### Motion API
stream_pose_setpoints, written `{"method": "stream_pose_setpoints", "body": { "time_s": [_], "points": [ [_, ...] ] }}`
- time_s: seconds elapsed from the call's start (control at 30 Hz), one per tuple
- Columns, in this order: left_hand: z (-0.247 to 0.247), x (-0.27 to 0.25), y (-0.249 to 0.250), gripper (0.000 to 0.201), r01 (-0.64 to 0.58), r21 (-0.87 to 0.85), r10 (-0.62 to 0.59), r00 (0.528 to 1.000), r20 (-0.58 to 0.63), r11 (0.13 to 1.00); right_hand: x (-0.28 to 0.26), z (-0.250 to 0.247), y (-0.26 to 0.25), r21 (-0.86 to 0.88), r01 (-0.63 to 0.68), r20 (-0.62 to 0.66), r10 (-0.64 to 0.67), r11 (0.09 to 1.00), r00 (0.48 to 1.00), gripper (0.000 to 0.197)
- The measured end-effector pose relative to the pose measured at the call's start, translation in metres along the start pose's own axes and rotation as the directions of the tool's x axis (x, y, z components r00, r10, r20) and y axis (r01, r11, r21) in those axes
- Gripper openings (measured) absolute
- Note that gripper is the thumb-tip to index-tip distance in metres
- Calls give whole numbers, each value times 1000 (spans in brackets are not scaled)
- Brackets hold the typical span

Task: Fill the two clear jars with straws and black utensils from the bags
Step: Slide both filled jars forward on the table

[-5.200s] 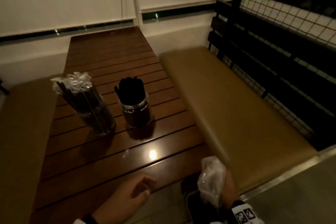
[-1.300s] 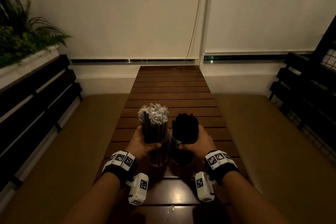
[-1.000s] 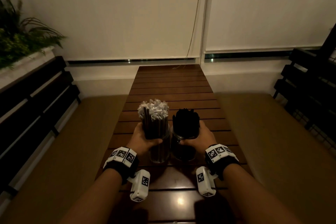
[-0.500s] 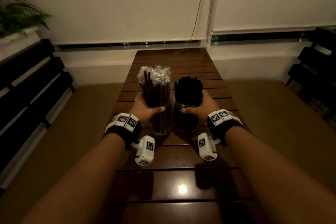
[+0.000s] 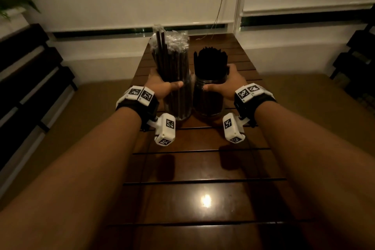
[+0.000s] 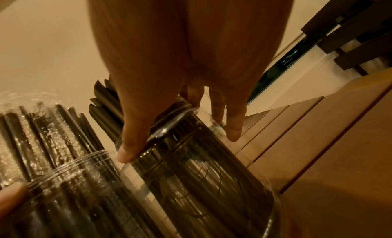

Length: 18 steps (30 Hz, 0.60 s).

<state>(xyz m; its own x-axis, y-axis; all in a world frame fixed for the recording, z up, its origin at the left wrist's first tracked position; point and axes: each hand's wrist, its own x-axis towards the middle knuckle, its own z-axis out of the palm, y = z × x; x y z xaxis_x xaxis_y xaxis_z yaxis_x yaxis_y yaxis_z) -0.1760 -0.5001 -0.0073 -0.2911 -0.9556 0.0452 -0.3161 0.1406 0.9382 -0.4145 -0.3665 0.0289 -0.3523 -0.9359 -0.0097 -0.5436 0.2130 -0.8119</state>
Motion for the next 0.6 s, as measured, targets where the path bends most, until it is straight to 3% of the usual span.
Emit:
{"method": "stream_pose_setpoints", "body": {
  "time_s": [0.1, 0.27, 0.33, 0.4, 0.53, 0.6],
  "points": [
    [5, -31, 36, 64, 10, 3, -10, 1000, 14, 1000, 0, -1, -2, -14, -7, 2, 7, 1000, 1000, 102],
    [8, -40, 52, 39, 1, -60, 3, 999, 52, 998, -1, -3, -5, -74, -5, 15, 6, 997, 1000, 100],
    [9, -41, 53, 38, 1, -76, 5, 997, 82, 997, -2, -4, -4, -78, -6, 14, 7, 997, 1000, 99],
    [8, -45, 50, 43, -10, -67, 16, 995, 94, 998, -3, -4, -4, -64, -2, 20, 3, 998, 1000, 96],
    [7, -48, 42, 101, -20, -16, 21, 999, 32, 1000, -7, 0, -7, -35, 18, 24, -17, 999, 1000, 96],
    [9, -52, 43, 101, 0, -7, 0, 1000, -11, 1000, -8, 1, -8, -35, 25, 21, -24, 999, 999, 95]
  ]
}}
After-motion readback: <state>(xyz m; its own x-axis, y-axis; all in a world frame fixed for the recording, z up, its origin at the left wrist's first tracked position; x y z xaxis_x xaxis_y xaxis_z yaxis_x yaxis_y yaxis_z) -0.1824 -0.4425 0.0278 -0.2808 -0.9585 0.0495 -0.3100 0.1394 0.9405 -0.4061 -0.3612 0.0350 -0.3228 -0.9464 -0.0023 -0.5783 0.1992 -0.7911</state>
